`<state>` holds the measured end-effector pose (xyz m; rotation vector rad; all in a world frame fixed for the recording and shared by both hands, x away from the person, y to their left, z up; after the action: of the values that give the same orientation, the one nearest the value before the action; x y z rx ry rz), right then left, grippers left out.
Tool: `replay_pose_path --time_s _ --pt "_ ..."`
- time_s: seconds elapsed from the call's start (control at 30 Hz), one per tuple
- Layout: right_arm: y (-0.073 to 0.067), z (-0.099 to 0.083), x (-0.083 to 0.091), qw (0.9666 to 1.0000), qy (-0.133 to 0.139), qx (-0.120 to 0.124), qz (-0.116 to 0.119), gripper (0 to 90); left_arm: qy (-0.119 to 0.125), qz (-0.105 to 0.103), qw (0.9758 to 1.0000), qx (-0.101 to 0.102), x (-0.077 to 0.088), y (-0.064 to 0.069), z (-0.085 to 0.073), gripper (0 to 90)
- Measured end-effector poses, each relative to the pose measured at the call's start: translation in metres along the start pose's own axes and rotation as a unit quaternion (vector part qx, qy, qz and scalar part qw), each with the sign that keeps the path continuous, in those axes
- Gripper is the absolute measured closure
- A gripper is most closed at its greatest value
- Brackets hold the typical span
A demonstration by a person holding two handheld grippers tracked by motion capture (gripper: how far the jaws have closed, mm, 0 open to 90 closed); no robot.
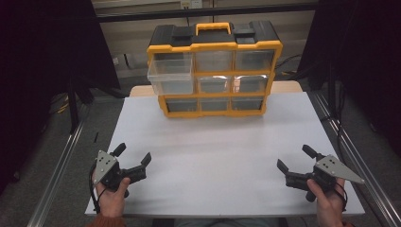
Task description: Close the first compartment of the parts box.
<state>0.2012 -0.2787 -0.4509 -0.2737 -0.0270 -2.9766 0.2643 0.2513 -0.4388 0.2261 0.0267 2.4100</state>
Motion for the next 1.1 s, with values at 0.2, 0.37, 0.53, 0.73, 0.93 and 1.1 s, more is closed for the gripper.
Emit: replay_pose_path --time_s 0.2,0.37,0.53,0.73,0.93,1.1 --pt "0.000 0.000 0.000 1.0000 -0.001 -0.002 0.004 0.0 -0.008 -0.004 0.9999 -0.014 -0.001 0.004 0.002 1.6" --pt "-0.002 0.000 0.000 1.0000 -0.003 0.000 0.007 0.0 -0.009 -0.018 0.9996 -0.018 -0.001 0.008 0.003 1.6" --pt "-0.002 0.000 0.002 1.0000 -0.001 0.003 0.009 0.0 -0.007 -0.022 0.9996 -0.015 0.000 0.009 0.005 2.0" --pt "-0.003 0.000 0.002 0.9999 -0.001 0.004 0.010 0.0 -0.014 -0.034 0.9993 0.002 -0.001 0.008 0.008 2.6" --pt "-0.003 0.000 0.002 0.9999 -0.001 0.003 0.011 0.0 -0.018 -0.042 0.9989 -0.009 -0.003 0.013 0.012 3.1" --pt "-0.004 0.000 0.002 0.9999 -0.001 0.004 0.012 0.0 -0.031 -0.060 0.9976 -0.011 -0.006 0.019 0.012 3.1"
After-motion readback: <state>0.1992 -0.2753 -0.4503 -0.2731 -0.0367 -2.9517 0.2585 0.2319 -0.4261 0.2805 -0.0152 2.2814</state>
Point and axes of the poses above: each handheld gripper's, and its own axes: x roughly backward along the jaws, z roughly out of its top, y roughly to its right, the point moved 1 cm from there along -x, roughly forward along the jaws, and after that the axes turned 13 degrees about -z, right-handed, at the moved point
